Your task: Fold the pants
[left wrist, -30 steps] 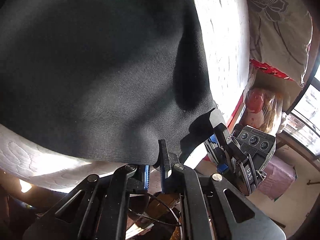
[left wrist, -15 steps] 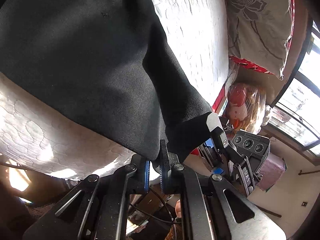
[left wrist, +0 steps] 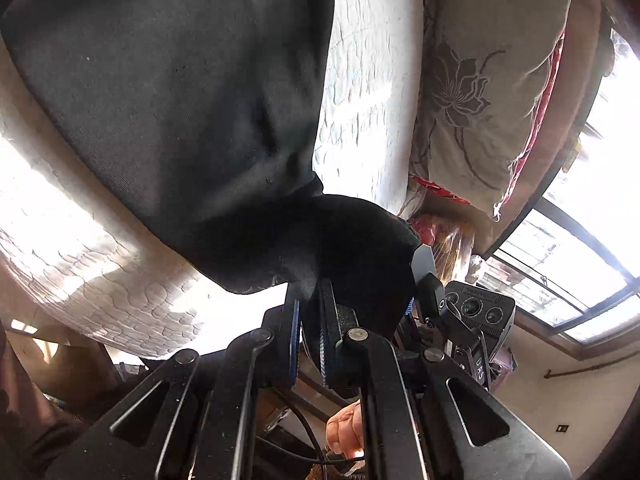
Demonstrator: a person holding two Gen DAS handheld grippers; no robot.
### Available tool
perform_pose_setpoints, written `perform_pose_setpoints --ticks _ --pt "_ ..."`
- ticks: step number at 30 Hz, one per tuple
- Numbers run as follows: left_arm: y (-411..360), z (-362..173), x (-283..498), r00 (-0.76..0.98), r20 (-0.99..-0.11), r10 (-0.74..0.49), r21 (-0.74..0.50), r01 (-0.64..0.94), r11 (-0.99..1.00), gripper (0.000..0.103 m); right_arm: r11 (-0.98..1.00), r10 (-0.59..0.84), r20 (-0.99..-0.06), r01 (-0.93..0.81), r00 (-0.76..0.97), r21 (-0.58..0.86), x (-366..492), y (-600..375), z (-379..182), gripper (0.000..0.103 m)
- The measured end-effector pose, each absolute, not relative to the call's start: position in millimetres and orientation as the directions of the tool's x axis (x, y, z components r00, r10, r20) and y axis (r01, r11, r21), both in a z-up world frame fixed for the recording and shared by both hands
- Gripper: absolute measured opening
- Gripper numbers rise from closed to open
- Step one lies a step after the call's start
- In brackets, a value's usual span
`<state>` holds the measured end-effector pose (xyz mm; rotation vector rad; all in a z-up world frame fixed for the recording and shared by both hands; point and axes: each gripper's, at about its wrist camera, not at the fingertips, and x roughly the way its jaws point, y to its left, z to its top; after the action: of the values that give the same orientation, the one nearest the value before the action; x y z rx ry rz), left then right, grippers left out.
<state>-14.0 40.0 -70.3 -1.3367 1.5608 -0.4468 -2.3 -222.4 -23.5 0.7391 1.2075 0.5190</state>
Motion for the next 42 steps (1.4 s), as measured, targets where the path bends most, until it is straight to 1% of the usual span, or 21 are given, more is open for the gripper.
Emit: perform_pose_setpoints --ticks 5,11,15,17,18,21,23,25,27,28,30,32,34,37,40,42 --pt "87.3 -83.2 -8.8 0.171 -0.42 -0.891 -0.777 -0.576 0.255 0.006 0.644 0.74 -0.628 0.014 0.241 0.765 22.8 -169.1 -31.5 0.017" --pt "141.9 -107.9 -8.3 0.239 -0.451 -0.86 -0.743 -0.634 0.214 0.006 0.62 0.767 -0.613 0.029 0.191 0.784 46.7 -115.3 -60.4 0.021" --pt "159.1 -128.1 -7.1 0.247 -0.468 -0.848 -0.714 -0.671 0.199 0.006 0.642 0.747 -0.641 0.057 0.176 0.764 53.2 -95.5 -82.2 0.021" --pt "161.5 -133.4 -6.6 0.245 -0.443 -0.863 -0.717 -0.674 0.177 0.006 0.653 0.737 -0.651 0.059 0.179 0.755 52.9 -90.3 -85.1 0.021" --pt "162.3 -132.1 -6.2 0.241 -0.443 -0.864 -0.718 -0.673 0.18 0.006 0.662 0.729 -0.659 0.057 0.186 0.748 52.0 -90.1 -82.2 0.023" --pt "173.9 -114.4 -5.7 0.267 -0.505 -0.821 -0.736 -0.63 0.248 0.006 0.669 0.722 -0.659 0.029 0.212 0.743 48.8 -89.9 -65.0 0.034" --pt "182.9 -99.0 -6.7 0.296 -0.531 -0.794 -0.753 -0.594 0.283 0.006 0.657 0.73 -0.633 -0.013 0.257 0.754 44.4 -92.9 -47.2 0.038" --pt "193.1 -83.4 -8.8 0.327 -0.557 -0.763 -0.764 -0.562 0.318 0.006 0.632 0.746 -0.597 -0.031 0.295 0.774 39.6 -99.6 -30.5 0.045" --pt "201.2 -69.7 -12.6 0.35 -0.573 -0.741 -0.774 -0.528 0.35 0.006 0.624 0.748 -0.58 -0.041 0.322 0.781 30.3 -107.2 -18.0 0.055" --pt "202.6 -62.2 -14.8 0.363 -0.569 -0.738 -0.787 -0.502 0.359 0.006 0.623 0.747 -0.577 -0.044 0.332 0.781 23.8 -110.1 -15.9 0.056" --pt "200.5 -48.4 -12.4 0.366 -0.531 -0.764 -0.826 -0.426 0.37 0.01 0.613 0.752 -0.57 -0.031 0.331 0.79 10.2 -112.8 -19.6 0.057" --pt "186.1 -35.9 -9.8 0.325 -0.502 -0.802 -0.854 -0.335 0.399 0.027 0.58 0.775 -0.549 -0.005 0.313 0.815 -3.7 -115.0 -32.7 0.057" --pt "156.8 -25.1 -3.4 0.267 -0.499 -0.824 -0.862 -0.249 0.441 0.037 0.566 0.783 -0.549 0.034 0.292 0.824 -13.4 -116.7 -48.8 0.057" --pt "121.6 -27.7 3.6 0.166 -0.579 -0.798 -0.813 -0.189 0.551 0.037 0.551 0.775 -0.551 0.098 0.31 0.829 -29.5 -129.8 -68.9 0.054" --pt "118.5 -29.6 2.6 0.174 -0.592 -0.787 -0.804 -0.188 0.564 0.037 0.488 0.79 -0.494 0.116 0.363 0.865 -46.2 -146.4 -66.9 0.057" --pt "126.9 -23.7 -2.5 0.188 -0.645 -0.741 -0.764 -0.158 0.625 0.037 0.442 0.806 -0.448 0.108 0.387 0.89 -59.0 -150.3 -61.9 0.059"
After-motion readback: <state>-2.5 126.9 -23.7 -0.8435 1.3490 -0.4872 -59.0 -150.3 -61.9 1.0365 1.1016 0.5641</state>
